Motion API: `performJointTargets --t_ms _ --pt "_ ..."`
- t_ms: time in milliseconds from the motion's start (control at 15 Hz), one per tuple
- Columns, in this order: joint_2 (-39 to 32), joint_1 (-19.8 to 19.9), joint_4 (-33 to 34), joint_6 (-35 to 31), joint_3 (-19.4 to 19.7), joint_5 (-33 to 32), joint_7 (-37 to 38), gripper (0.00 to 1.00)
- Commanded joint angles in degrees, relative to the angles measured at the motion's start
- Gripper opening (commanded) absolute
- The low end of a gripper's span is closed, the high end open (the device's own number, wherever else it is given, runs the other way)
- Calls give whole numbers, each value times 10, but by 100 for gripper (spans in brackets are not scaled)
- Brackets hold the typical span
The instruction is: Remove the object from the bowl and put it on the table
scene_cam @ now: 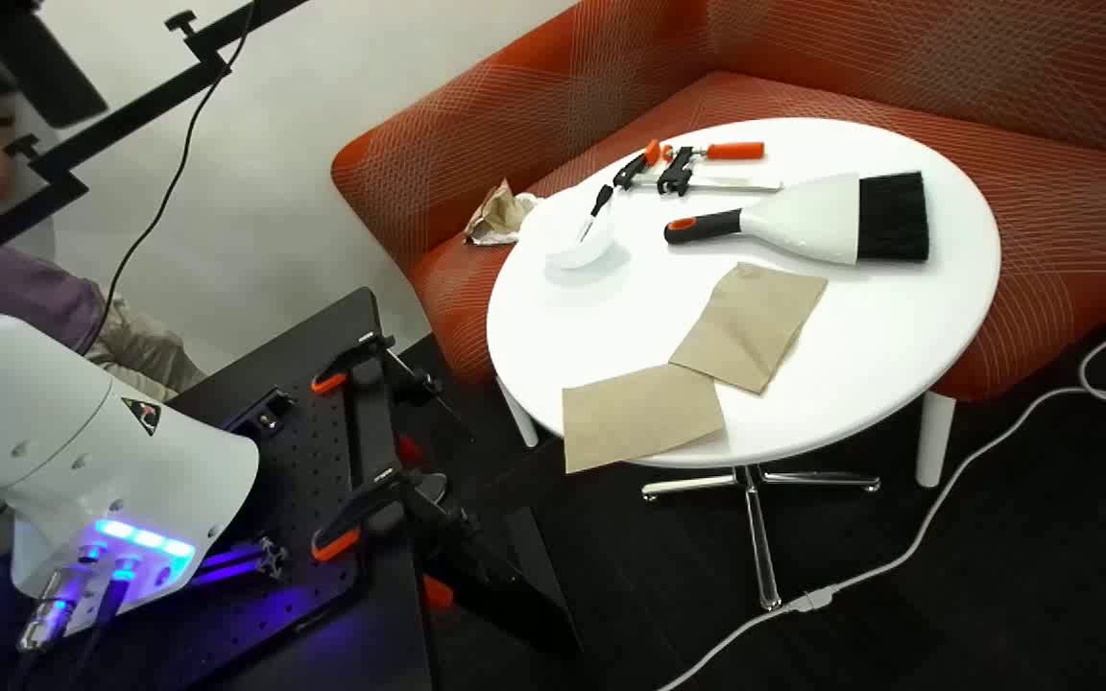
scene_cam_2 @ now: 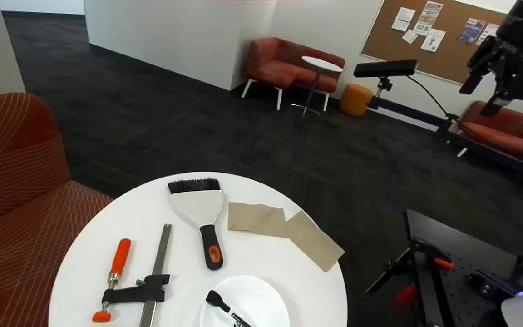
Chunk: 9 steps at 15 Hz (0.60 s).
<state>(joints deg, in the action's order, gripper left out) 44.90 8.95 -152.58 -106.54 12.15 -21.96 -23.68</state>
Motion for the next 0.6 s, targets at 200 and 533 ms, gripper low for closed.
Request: performJointTargets --t_ms 200,533 --pt "1 -7 1 3 6 -4 4 100" --pt "-9 -42 -4 -20 -10 27 18 100"
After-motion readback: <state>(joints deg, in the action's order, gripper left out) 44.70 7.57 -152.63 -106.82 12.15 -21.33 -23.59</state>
